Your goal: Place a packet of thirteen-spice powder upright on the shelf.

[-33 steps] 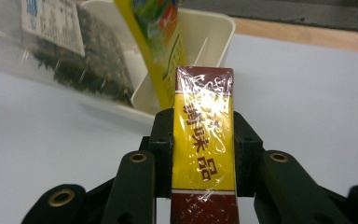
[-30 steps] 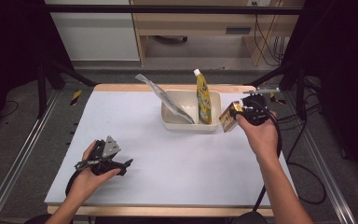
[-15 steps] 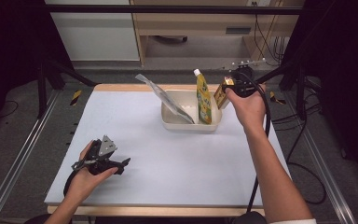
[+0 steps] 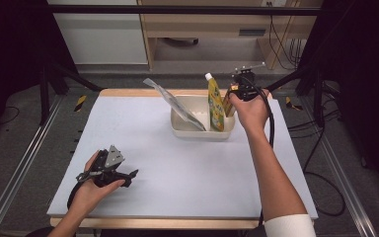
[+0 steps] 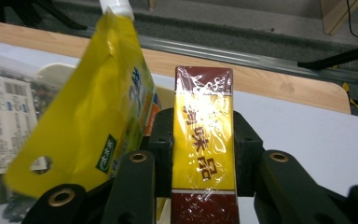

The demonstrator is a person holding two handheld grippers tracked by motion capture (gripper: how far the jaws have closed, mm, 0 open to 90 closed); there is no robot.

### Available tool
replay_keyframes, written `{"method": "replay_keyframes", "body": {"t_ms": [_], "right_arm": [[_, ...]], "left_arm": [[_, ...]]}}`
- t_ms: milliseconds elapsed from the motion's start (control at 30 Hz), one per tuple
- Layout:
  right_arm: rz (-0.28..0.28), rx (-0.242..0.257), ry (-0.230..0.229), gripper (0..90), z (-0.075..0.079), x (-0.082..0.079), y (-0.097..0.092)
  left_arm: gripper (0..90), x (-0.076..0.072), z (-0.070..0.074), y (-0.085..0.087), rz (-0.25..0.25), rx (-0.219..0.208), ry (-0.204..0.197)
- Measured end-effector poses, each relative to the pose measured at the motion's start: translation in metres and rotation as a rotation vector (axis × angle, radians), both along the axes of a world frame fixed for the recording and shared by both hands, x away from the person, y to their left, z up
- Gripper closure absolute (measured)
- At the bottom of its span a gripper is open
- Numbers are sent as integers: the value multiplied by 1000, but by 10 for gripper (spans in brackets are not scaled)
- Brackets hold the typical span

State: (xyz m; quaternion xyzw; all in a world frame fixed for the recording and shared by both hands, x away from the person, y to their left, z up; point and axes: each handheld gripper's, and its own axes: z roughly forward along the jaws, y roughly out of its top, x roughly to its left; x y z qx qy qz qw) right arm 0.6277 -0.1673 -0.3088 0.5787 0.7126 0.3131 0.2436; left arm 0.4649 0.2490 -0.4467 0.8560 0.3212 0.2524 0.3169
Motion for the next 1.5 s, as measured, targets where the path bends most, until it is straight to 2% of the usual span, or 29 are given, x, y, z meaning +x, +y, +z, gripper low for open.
{"method": "replay_keyframes", "body": {"t_ms": [267,300,333,467,567,600,633,700,833,900,933,967,1033,1067,1100,1133,1267,1333,1400,1500], "right_arm": [[-53,-15,48,680,-24,9,5],[-60,-22,40,680,-26,10,5],[-64,-23,36,680,-27,10,5],[-73,-41,33,680,-28,12,7],[-94,-53,52,680,-28,12,10],[-96,-58,64,681,-29,12,11],[-103,-56,80,681,-30,13,12],[-102,-62,97,681,-35,14,14],[-95,-57,101,678,-51,16,14],[-92,-38,99,668,-58,16,12],[-94,-12,94,627,-60,15,10],[-84,20,76,589,-61,13,9],[-74,21,33,540,-59,7,6],[-65,38,5,519,-57,2,4],[-50,56,-31,512,-54,-4,2],[-39,51,-68,507,-51,-11,0],[-2,92,-169,469,-48,-46,-9],[22,92,-209,446,-52,-65,-13],[37,86,-226,419,-60,-83,-16],[70,59,-243,366,-81,-109,-18]], "left_arm": [[84,0,-2,-3,-8,8,7],[84,0,-3,-4,-3,-5,6],[84,0,-2,-3,-8,8,11],[84,0,-3,-4,-7,8,13],[84,0,-2,-4,-8,7,12],[84,0,-3,-5,-4,-9,10],[84,0,-2,-4,-11,8,11],[84,0,-2,-4,-9,4,9],[84,0,-2,-3,-9,9,6],[84,0,-1,-2,-7,5,5],[84,0,-1,-2,-5,2,5],[84,0,-1,-2,-2,1,4],[84,0,-1,-1,3,1,2],[84,1,-1,0,7,-2,2],[84,1,-1,1,11,-2,1],[83,1,-1,2,18,-10,-1],[70,4,-1,7,47,-16,-2],[68,6,-2,9,65,-36,5],[64,8,-3,13,80,-48,14],[59,11,-4,19,100,-68,26]]}}
